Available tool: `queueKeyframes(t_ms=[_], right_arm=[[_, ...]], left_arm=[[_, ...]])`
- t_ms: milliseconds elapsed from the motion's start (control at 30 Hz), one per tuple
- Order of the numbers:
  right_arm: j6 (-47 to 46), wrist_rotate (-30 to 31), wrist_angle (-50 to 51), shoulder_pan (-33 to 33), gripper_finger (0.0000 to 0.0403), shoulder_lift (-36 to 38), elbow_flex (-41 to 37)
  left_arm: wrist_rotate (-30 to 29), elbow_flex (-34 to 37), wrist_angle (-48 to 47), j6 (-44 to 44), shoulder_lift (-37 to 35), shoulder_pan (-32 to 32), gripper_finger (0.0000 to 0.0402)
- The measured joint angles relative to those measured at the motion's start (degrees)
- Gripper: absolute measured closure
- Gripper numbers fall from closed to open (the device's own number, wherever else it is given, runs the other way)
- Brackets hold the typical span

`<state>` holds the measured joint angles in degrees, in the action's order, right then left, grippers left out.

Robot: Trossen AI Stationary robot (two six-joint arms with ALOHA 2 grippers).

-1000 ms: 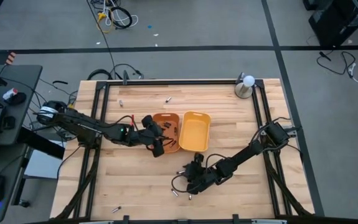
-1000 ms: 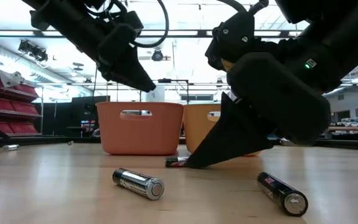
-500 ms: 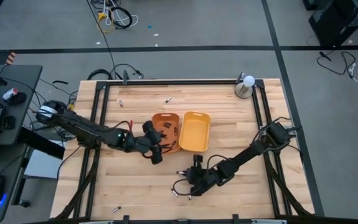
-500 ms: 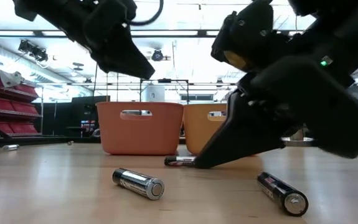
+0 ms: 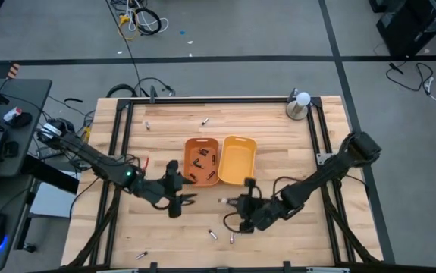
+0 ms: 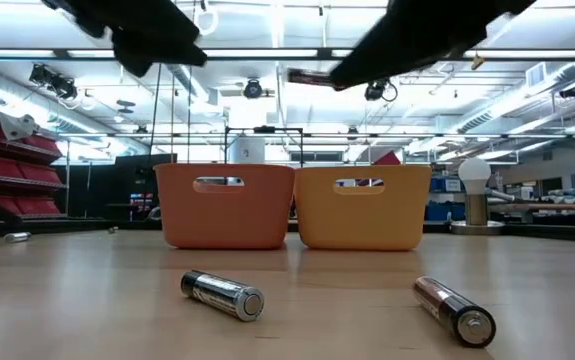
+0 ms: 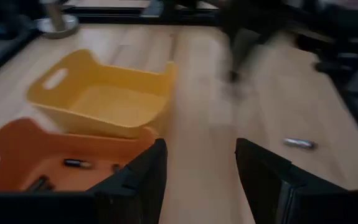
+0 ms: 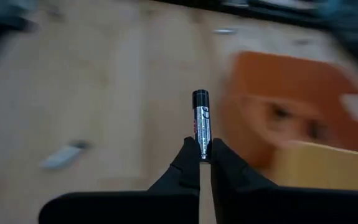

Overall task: Sort batteries
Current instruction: Put the silver battery into the yellow bin

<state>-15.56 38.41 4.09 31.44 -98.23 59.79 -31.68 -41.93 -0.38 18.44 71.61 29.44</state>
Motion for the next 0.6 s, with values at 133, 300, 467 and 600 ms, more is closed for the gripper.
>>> queueKeyframes(t_ms=[133,300,467,600], right_arm=[[-2.45,4.73,10.66,-1.04,0.0395,4.37,-0.02],[-7.89,5.26,19.65,-3.66,0.0395,6.83,0.0],[-12.48,5.37,23.2,-6.36,0.0388,6.95,0.02],[-15.23,5.08,24.8,-7.95,0.0372,6.73,0.03]], left_arm=[[2.84,0.02,0.16,0.04,2.01,3.47,0.0215],[3.34,0.01,2.22,0.01,5.32,7.0,0.0215],[3.55,0.04,5.36,-0.24,9.18,9.01,0.0215],[3.71,0.04,6.29,-0.2,11.96,9.45,0.0215]])
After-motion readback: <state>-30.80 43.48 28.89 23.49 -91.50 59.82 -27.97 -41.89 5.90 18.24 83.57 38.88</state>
